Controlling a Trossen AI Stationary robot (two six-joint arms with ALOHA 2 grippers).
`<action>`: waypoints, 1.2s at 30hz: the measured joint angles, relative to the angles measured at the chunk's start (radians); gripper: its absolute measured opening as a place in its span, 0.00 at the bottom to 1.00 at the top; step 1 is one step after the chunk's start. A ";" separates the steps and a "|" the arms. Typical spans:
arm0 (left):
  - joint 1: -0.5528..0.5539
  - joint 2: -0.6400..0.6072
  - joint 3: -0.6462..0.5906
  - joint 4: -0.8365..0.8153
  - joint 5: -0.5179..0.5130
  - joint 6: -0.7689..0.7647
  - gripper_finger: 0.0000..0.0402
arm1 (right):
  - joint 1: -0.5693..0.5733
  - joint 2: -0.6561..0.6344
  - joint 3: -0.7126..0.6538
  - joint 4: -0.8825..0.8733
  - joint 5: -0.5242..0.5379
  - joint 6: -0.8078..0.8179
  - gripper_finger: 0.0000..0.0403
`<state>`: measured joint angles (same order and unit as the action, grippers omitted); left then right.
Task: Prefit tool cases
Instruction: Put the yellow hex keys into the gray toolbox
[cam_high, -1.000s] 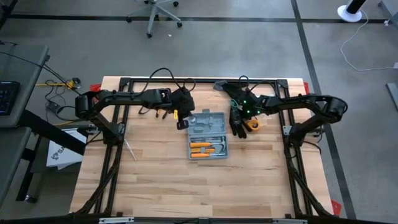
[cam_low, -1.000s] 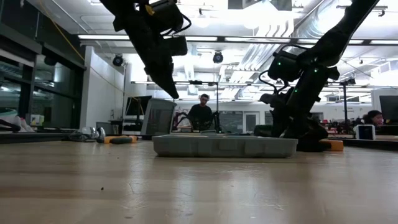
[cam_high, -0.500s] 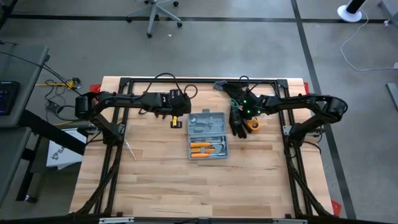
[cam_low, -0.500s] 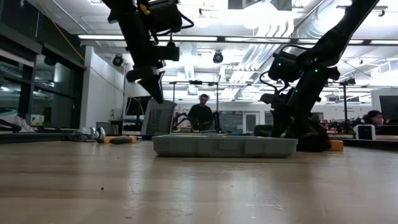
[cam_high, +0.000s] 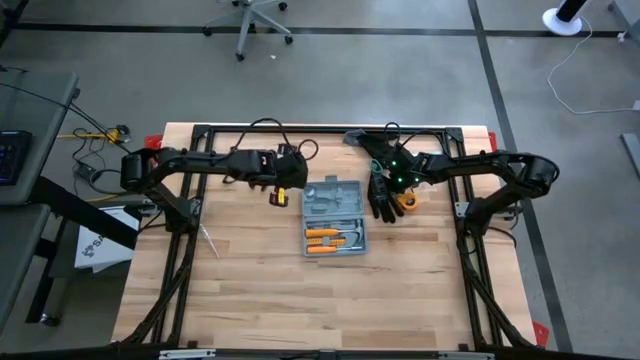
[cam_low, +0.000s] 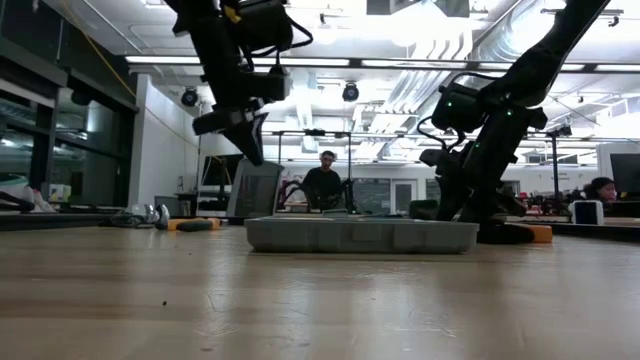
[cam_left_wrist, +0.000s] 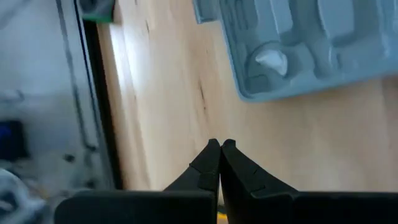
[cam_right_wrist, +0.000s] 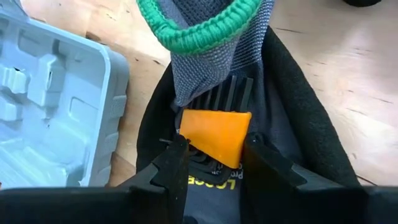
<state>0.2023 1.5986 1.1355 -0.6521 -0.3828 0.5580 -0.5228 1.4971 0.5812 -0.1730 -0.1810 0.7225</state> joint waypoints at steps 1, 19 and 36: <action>-0.005 0.000 0.000 0.000 -0.014 0.044 0.00 | 0.000 0.000 0.000 -0.001 0.000 -0.002 0.34; -0.028 0.000 0.000 0.023 -0.019 0.063 0.00 | -0.001 0.000 0.000 -0.003 -0.008 -0.006 0.34; -0.028 0.000 0.000 0.025 -0.019 -0.058 0.00 | -0.021 0.001 -0.002 0.014 -0.050 -0.033 0.34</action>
<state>0.1741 1.5986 1.1355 -0.6273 -0.4023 0.4999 -0.5442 1.4976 0.5793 -0.1593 -0.2312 0.6890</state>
